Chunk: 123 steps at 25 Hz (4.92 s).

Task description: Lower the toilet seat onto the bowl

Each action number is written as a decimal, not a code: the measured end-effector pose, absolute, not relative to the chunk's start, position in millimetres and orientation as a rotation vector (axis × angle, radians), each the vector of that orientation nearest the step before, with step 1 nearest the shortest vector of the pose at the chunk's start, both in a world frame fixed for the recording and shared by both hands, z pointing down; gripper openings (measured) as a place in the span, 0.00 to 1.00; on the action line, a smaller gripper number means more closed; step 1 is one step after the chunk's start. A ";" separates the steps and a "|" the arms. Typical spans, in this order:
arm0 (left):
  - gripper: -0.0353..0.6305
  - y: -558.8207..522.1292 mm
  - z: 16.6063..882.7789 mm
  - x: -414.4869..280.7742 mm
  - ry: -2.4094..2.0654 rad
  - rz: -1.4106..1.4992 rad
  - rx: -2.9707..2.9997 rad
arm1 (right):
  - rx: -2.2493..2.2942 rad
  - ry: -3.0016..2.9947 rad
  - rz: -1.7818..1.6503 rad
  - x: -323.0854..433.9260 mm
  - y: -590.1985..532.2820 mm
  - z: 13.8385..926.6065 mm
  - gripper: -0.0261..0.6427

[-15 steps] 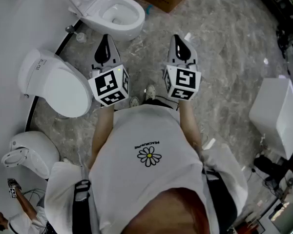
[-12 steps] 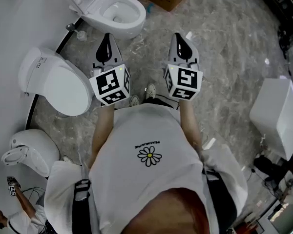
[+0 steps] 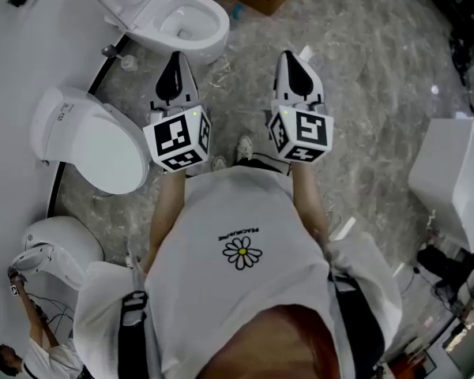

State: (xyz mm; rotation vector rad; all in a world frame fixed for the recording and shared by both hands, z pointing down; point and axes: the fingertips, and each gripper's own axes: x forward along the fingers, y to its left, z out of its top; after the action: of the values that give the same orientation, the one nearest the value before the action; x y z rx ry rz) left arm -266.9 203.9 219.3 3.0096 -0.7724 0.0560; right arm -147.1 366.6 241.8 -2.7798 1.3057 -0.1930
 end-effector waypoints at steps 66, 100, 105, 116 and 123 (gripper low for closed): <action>0.08 -120.1 235.8 -24.8 -1.095 -0.021 2.846 | -2.784 1.573 -0.227 129.9 46.4 260.2 0.08; 0.08 -231.4 228.2 -62.6 -2.046 -0.101 2.255 | -1.938 2.597 -0.166 123.2 -241.2 260.5 0.08; 0.08 -238.5 227.0 -66.7 -2.085 -0.109 2.234 | -1.888 2.616 -0.142 120.2 -254.0 258.4 0.08; 0.11 -306.1 231.6 -67.1 -2.026 -0.028 2.334 | -1.884 2.652 -0.135 127.9 -314.8 261.3 0.09; 0.24 -379.6 278.5 -67.5 -1.962 0.123 2.383 | -1.872 2.735 -0.121 126.5 -382.4 286.5 0.23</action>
State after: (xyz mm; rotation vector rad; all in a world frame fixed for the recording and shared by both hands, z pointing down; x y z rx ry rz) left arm -67.5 -379.6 278.5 2.3834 -1.9625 0.1228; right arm 126.5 -382.4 286.5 -1.8718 2.7353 -0.1213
